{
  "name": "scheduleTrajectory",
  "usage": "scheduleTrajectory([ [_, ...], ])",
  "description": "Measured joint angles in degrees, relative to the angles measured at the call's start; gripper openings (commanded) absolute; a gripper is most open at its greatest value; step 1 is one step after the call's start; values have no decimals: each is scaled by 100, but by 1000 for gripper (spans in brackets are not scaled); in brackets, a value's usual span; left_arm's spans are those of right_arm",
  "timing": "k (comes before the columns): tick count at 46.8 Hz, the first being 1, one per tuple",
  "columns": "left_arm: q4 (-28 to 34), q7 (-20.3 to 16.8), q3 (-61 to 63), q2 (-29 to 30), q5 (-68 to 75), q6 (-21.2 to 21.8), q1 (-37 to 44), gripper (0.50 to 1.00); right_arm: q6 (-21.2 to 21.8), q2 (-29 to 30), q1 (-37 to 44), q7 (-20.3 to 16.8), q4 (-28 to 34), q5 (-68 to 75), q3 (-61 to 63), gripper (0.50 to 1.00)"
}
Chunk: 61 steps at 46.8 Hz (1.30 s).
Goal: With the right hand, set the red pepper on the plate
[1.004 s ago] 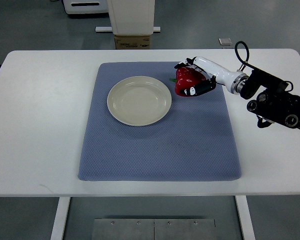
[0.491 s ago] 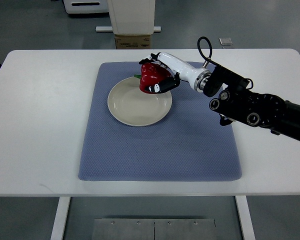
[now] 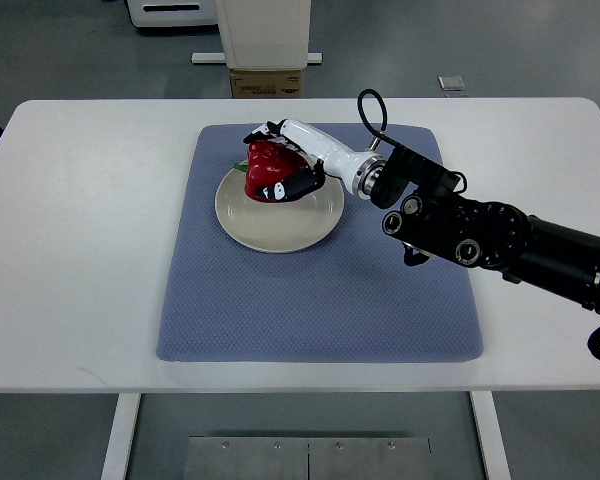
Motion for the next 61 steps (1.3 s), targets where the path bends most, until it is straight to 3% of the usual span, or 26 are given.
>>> scheduleTrajectory([
  [35, 0, 2, 0, 0, 0, 2, -1, 1000, -77, -1, -641, 65, -43, 47, 303, 500],
  [36, 0, 2, 0, 0, 0, 2, -1, 1000, -105, 0, -645, 64, -47, 47, 304, 516],
  [39, 0, 1, 0, 0, 0, 1, -1, 1000, -134, -1, -648, 61, -56, 47, 307, 639],
  [43, 0, 0, 0, 0, 0, 2, -1, 1000, -163, 0, -678, 60, -58, 51, 308, 853],
  [48, 0, -2, 0, 0, 0, 1, -1, 1000, -249, 0, -701, 60, -59, 53, 308, 989],
  [61, 0, 0, 0, 0, 0, 1, -1, 1000, -333, -1, -750, 68, -53, 68, 316, 1000],
])
